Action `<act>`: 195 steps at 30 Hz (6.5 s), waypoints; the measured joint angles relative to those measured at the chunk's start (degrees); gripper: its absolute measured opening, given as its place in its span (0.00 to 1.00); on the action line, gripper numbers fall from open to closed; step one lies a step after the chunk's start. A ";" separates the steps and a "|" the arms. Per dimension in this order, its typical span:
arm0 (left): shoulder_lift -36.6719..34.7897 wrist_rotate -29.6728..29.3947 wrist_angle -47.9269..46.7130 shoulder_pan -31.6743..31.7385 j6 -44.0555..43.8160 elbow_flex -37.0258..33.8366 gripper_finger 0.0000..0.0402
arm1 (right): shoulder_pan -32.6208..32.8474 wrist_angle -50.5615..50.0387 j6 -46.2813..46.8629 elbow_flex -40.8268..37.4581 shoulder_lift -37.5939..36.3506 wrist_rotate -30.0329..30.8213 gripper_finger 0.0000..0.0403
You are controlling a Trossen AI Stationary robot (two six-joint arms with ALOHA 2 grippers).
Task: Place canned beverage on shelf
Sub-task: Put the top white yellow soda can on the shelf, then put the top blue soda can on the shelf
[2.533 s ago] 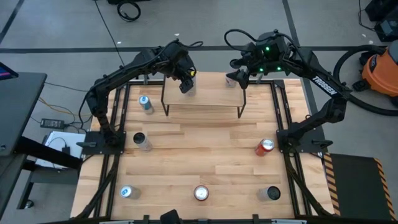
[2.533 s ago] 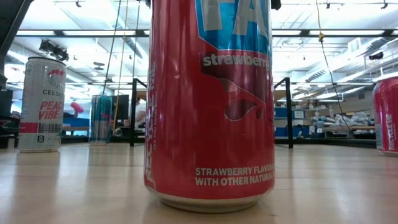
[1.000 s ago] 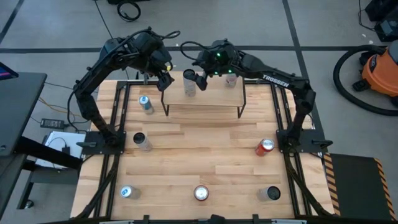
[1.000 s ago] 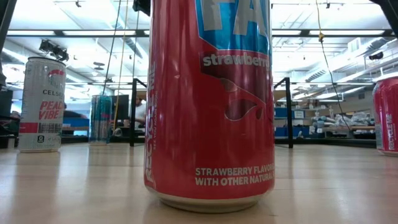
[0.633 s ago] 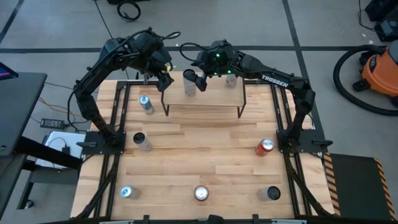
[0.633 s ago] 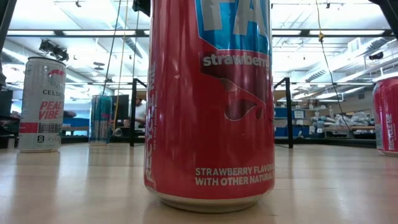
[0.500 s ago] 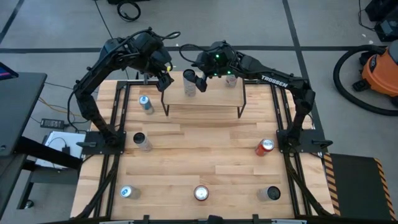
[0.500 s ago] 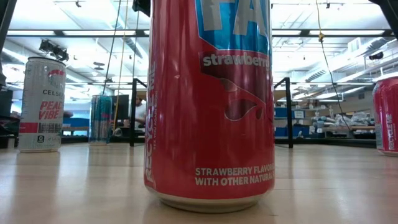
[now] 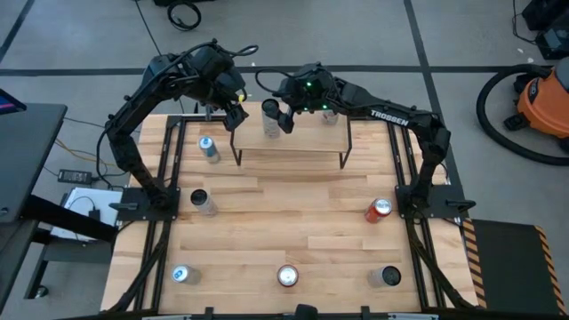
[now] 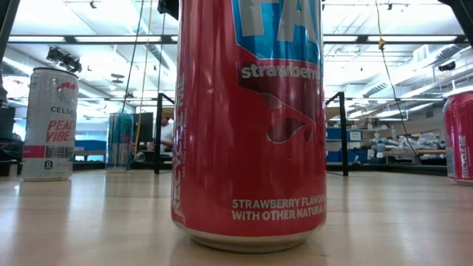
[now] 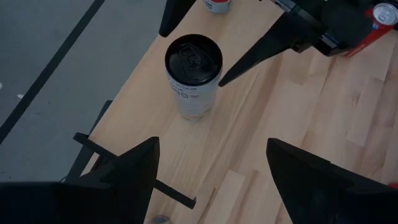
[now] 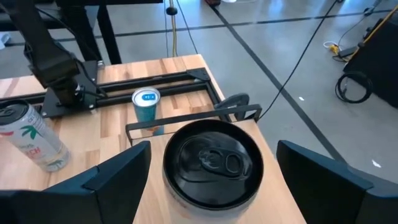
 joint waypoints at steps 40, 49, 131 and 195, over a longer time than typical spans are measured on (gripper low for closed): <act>0.02 0.00 -1.09 -0.02 0.88 -0.04 0.74 | 0.26 -3.47 1.77 -0.11 0.38 9.03 0.66; 0.02 0.00 -2.14 0.00 0.90 -0.04 0.74 | -0.08 -8.17 2.97 -0.33 -3.91 13.90 0.67; 0.04 -0.01 -2.91 0.04 0.83 -0.04 0.74 | -4.48 4.33 5.50 -22.53 -17.22 19.06 0.75; -1.82 -10.78 -5.61 0.23 -11.27 -4.89 0.74 | 4.01 -14.74 6.71 -22.67 -37.86 11.50 0.75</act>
